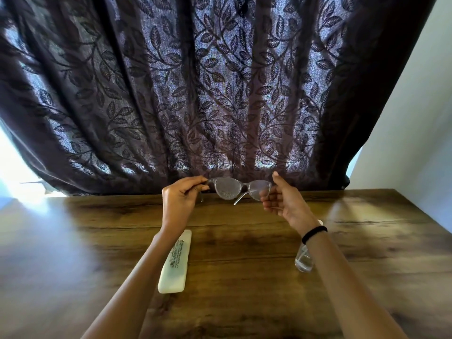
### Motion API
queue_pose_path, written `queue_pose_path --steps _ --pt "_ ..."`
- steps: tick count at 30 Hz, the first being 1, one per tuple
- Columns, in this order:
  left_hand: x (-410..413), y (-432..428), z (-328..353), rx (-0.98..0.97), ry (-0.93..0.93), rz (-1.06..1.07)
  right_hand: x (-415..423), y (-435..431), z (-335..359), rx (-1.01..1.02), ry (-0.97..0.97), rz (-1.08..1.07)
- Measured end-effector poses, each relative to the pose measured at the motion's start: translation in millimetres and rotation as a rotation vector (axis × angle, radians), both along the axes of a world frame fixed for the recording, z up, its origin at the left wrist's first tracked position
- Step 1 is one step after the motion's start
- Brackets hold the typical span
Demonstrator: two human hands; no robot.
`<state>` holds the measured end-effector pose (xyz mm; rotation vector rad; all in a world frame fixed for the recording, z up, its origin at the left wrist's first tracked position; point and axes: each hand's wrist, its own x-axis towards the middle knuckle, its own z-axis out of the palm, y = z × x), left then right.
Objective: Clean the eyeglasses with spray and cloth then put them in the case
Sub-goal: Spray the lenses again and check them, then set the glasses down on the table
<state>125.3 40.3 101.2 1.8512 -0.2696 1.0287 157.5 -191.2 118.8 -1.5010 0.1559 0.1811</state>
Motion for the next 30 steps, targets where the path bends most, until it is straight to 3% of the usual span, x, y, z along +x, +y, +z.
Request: queue_pose_path --steps 10,16,23,30 --pt "7.0 10.1 -17.3 0.17 0.155 -0.155 -1.1 -3.0 -10.7 -0.069 -0.001 -0.013" --pt "11.3 16.2 -36.1 0.461 0.237 -0.097 -0.6 -5.3 -32.3 -0.486 0.012 0.08" --pt "10.2 11.6 -57.4 0.66 0.463 -0.057 -2.9 1.3 -41.6 -1.051 -0.025 0.196" --pt "4.8 1.1 -71.6 0.774 0.573 -0.027 -6.6 4.6 -49.7 -1.274 -0.067 0.272"
